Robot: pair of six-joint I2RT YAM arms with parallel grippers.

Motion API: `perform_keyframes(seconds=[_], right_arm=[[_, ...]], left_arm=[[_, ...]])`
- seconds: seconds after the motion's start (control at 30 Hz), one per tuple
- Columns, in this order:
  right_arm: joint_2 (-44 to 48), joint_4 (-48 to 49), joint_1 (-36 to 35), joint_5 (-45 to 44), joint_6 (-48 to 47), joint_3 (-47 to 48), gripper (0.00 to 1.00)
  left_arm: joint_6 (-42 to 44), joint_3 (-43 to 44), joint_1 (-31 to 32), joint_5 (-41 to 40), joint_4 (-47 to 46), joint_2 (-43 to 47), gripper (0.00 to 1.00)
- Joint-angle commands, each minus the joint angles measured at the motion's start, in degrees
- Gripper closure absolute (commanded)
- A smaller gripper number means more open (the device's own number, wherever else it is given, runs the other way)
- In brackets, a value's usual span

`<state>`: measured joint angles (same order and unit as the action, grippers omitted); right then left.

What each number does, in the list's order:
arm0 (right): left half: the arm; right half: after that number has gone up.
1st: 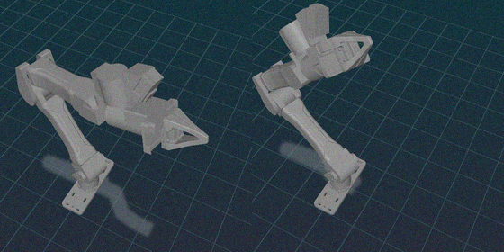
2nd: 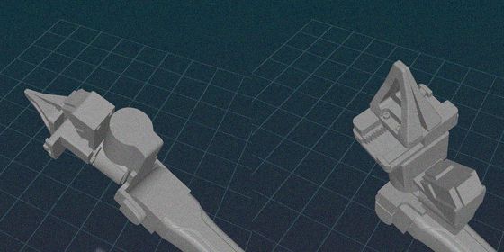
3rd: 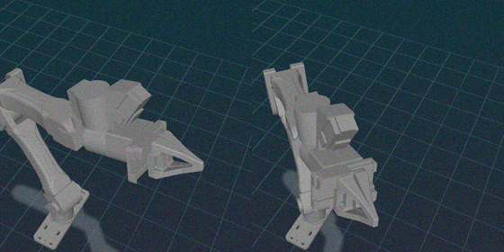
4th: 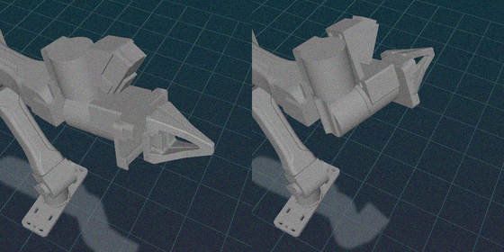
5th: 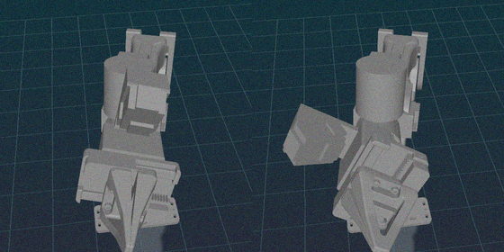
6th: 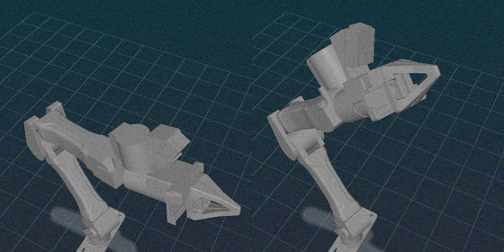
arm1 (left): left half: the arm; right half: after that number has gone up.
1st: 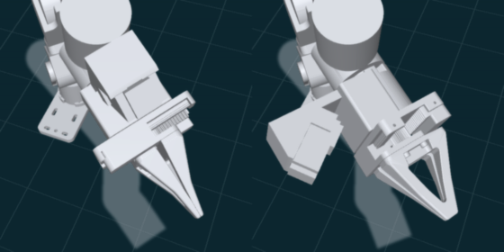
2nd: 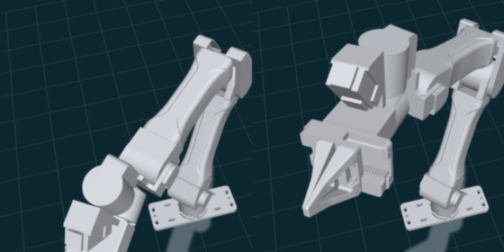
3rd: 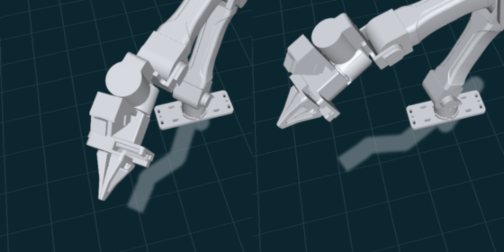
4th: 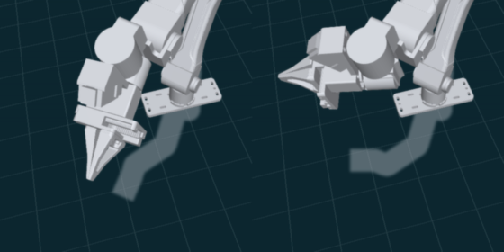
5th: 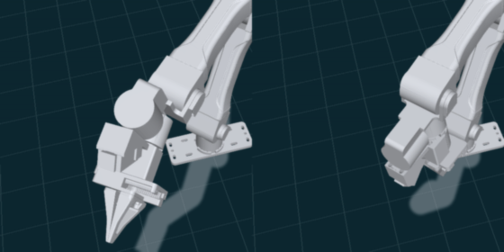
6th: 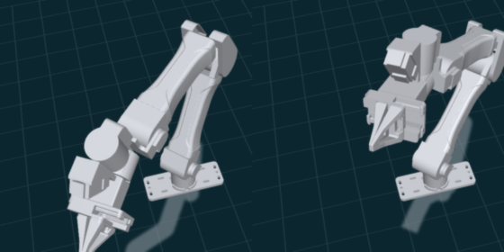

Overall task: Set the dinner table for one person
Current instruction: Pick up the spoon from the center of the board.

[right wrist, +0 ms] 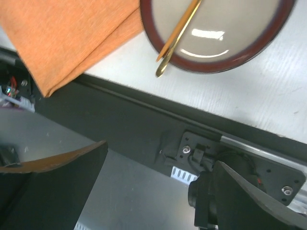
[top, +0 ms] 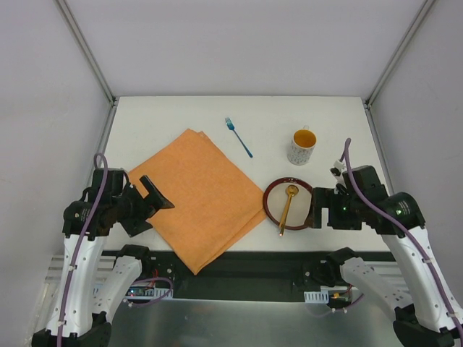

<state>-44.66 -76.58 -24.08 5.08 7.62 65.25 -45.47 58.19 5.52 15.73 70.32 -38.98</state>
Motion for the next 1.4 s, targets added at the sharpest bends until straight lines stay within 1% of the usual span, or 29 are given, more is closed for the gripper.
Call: perform_keyframes(seconds=[0.0,0.07,0.2,0.23,0.3,0.4,0.5,0.6,0.67,0.7,0.73,0.77,0.8,0.83,0.87,0.93,0.97,1.03,1.17,1.3,1.37], right_arm=[[-2.2,-7.0,-0.3,11.2,-3.1,0.2,0.04],[-2.0,-4.9,-0.3,13.5,-2.9,-0.7,0.04],[-3.5,-3.7,-0.3,10.9,-4.1,-0.2,0.04],[-5.2,-3.6,-0.4,10.4,-4.4,-0.2,0.04],[-6.7,-2.6,-0.3,10.8,-4.3,-1.2,0.04],[-8.1,2.3,-0.4,13.2,-1.8,-5.9,0.04],[-8.7,11.1,-0.5,15.2,1.4,-11.5,0.04],[-11.8,15.1,-0.9,14.9,2.6,-14.0,0.04],[-14.9,17.8,-1.0,13.5,1.9,-13.6,0.04],[-18.5,18.5,-1.1,11.6,1.4,-12.4,0.04],[-20.3,19.4,-1.2,11.0,0.0,-11.6,0.04],[-22.0,19.9,-1.3,10.7,-0.9,-10.6,0.04],[-26.1,20.0,-1.4,9.9,-1.5,-9.2,0.04],[-27.9,19.2,-1.5,8.9,-2.0,-6.2,0.04],[-29.8,18.7,-1.6,8.1,-2.9,-4.5,0.04],[-34.7,16.8,-2.0,6.3,-3.7,0.3,0.04],[-36.1,16.2,-2.2,4.8,-4.2,1.6,0.04],[-39.6,16.4,-2.5,3.7,-4.4,3.7,0.04],[-44.7,17.1,-3.1,4.0,-3.5,7.7,0.04],[-45.3,16.9,-6.2,1.3,0.5,8.1,0.04],[-45.0,16.5,-7.0,0.0,1.6,8.4,0.04]], left_arm=[[0.5,3.1,-0.5,2.6,0.5,-0.3,0.01],[-0.2,3.5,-0.5,2.6,0.6,-0.7,0.01],[-1.5,3.3,-0.5,1.7,0.3,-1.7,0.01],[-1.5,3.1,-0.5,1.9,0.3,-1.8,0.01],[-1.9,1.8,-0.5,2.3,-0.2,-1.7,0.01],[-2.8,-2.3,-0.4,3.9,-1.0,0.2,0.01],[-1.8,-6.9,-0.5,4.5,-1.0,2.6,0.01],[0.1,-9.6,-0.5,3.4,-1.2,1.8,0.01],[1.3,-10.5,-0.5,1.9,-2.9,-0.3,0.01],[2.6,-10.6,-0.5,1.7,-4.0,-2.9,0.01],[3.2,-10.7,-0.5,1.7,-7.8,-4.6,0.01],[3.7,-10.5,-0.5,1.7,-9.7,-6.2,0.01],[4.2,-10.2,-0.5,1.9,-12.1,-9.4,0.01],[4.3,-9.7,-0.5,1.9,-14.1,-10.9,0.01],[4.5,-8.1,-0.5,1.9,-17.4,-12.5,0.01],[5.0,-5.8,-0.5,0.0,-18.8,-17.3,0.01],[5.5,-3.4,-0.4,-0.7,-20.3,-18.7,0.01],[7.3,-1.3,-0.4,-2.9,-21.1,-22.7,0.01],[11.4,4.1,-0.4,-3.8,-21.8,-29.6,0.01],[16.6,7.3,-0.5,-4.4,-22.0,-35.0,0.01],[18.5,8.2,-0.6,-2.5,-22.8,-36.0,0.01]])
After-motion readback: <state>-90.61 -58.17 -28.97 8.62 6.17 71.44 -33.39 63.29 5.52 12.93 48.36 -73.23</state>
